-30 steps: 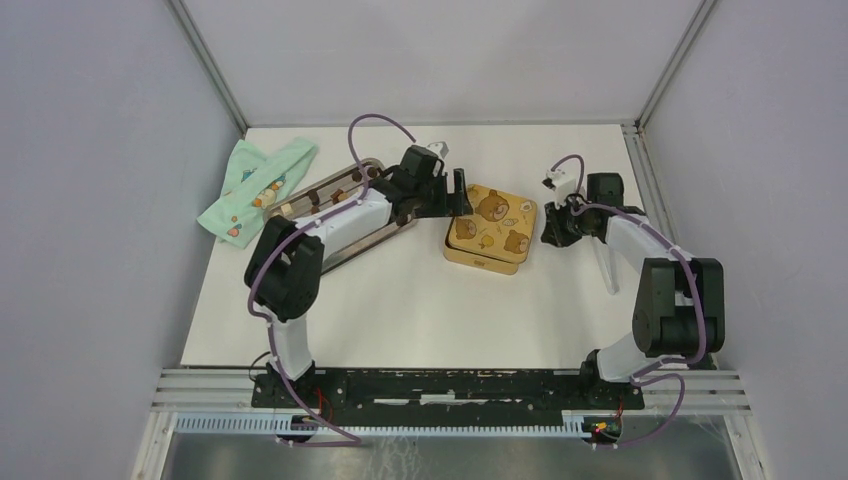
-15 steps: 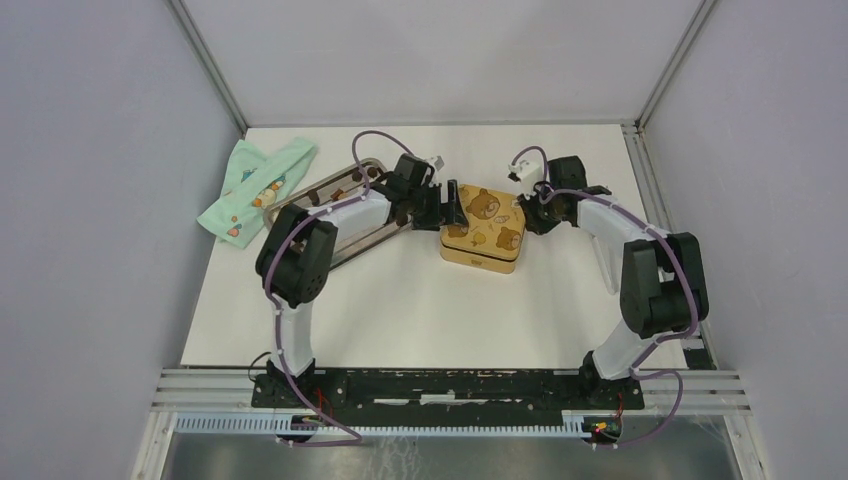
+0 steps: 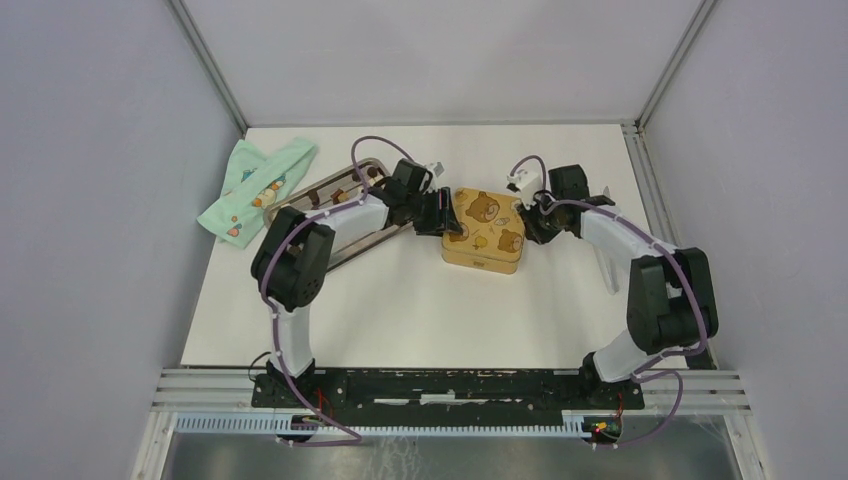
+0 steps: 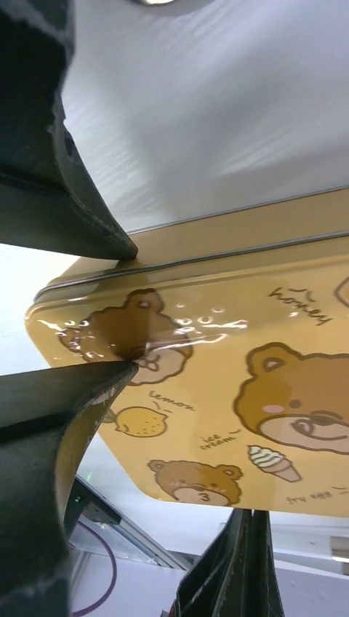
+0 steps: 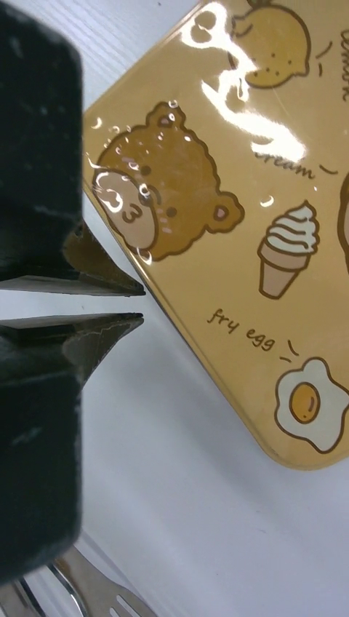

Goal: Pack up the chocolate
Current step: Close the box lid on the packing box.

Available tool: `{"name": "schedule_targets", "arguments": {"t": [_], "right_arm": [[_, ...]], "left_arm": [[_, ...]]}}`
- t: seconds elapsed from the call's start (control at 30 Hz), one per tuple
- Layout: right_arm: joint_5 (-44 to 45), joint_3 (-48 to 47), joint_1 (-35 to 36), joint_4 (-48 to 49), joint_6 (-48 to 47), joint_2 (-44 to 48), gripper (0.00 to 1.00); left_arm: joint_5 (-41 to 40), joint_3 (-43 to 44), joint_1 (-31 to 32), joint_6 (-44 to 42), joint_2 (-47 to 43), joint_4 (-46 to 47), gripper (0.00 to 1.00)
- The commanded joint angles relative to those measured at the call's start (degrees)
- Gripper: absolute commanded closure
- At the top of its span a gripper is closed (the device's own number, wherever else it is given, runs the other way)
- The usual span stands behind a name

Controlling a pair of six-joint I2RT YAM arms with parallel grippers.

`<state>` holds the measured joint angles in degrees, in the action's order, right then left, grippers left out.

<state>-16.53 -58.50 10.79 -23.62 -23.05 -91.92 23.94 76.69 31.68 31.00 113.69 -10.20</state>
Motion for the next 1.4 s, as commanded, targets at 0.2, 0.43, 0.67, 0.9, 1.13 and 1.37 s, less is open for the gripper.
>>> {"name": "schedule_targets", "arguments": {"t": [0.2, 0.43, 0.67, 0.9, 1.13, 1.37], "right_arm": [[6.23, 1.10, -3.20, 1.20, -5.34, 11.78, 0.63], [-5.55, -0.58, -4.08, 15.53, -9.55, 10.59, 0.16], [-5.93, -27.29, -1.65, 2.71, -8.94, -12.81, 0.43], [-3.33, -38.23, -1.25, -1.57, -10.27, -25.03, 0.65], [-4.16, -40.89, -0.55, -7.98, -15.01, -29.12, 0.66], [-6.45, -38.51, -0.57, -16.04, -19.37, -28.09, 0.67]], "left_arm": [[-15.81, -5.79, 1.03, -1.00, -15.91, -1.97, 0.18], [-16.83, -20.64, 1.10, 5.95, -30.53, 3.80, 0.55], [-14.45, -37.57, 9.13, 19.55, -35.19, 17.11, 0.72], [-16.92, -32.70, 13.72, 20.69, -24.62, 19.97, 0.75], [-19.12, -23.34, 13.33, 17.40, -13.38, 15.90, 0.78], [-23.67, -22.10, 11.22, 15.86, -11.27, 15.82, 0.79]]}}
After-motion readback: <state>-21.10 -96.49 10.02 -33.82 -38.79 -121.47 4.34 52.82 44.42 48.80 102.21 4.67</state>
